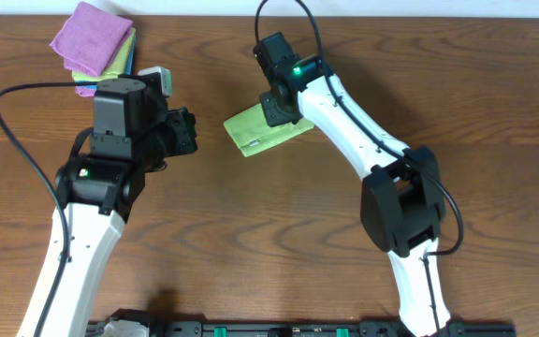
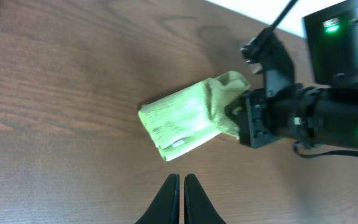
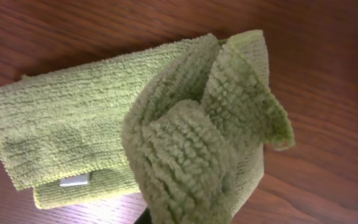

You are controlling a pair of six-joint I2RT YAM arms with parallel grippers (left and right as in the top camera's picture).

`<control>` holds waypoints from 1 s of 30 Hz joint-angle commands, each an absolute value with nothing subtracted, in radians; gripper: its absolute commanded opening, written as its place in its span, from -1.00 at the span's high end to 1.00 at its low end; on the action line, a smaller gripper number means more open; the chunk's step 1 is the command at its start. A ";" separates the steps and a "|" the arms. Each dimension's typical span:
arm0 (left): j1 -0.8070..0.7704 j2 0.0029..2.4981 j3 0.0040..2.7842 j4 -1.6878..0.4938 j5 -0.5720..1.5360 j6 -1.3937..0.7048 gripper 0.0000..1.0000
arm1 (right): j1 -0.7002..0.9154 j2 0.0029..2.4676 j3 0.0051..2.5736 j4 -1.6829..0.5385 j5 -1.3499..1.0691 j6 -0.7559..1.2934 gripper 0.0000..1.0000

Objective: Fold the cloth

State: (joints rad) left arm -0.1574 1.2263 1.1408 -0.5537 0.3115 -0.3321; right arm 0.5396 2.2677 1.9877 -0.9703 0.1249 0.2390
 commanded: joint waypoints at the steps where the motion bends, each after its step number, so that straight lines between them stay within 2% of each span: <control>1: -0.156 1.192 1.142 -0.553 0.316 -0.310 0.88 | 0.562 2.269 2.007 -0.955 0.129 0.257 0.97; 8: -0.156 1.150 1.142 -0.577 0.308 -0.290 0.88 | 0.548 2.268 2.008 -0.981 0.199 0.264 0.97; 12: -0.156 1.199 1.139 -0.572 0.304 -0.283 0.88 | 0.517 2.268 2.008 -1.015 0.145 0.274 0.98; 30: -0.249 1.793 1.132 -0.225 0.348 -0.422 0.88 | 0.445 2.268 2.008 -1.151 -0.059 0.292 0.97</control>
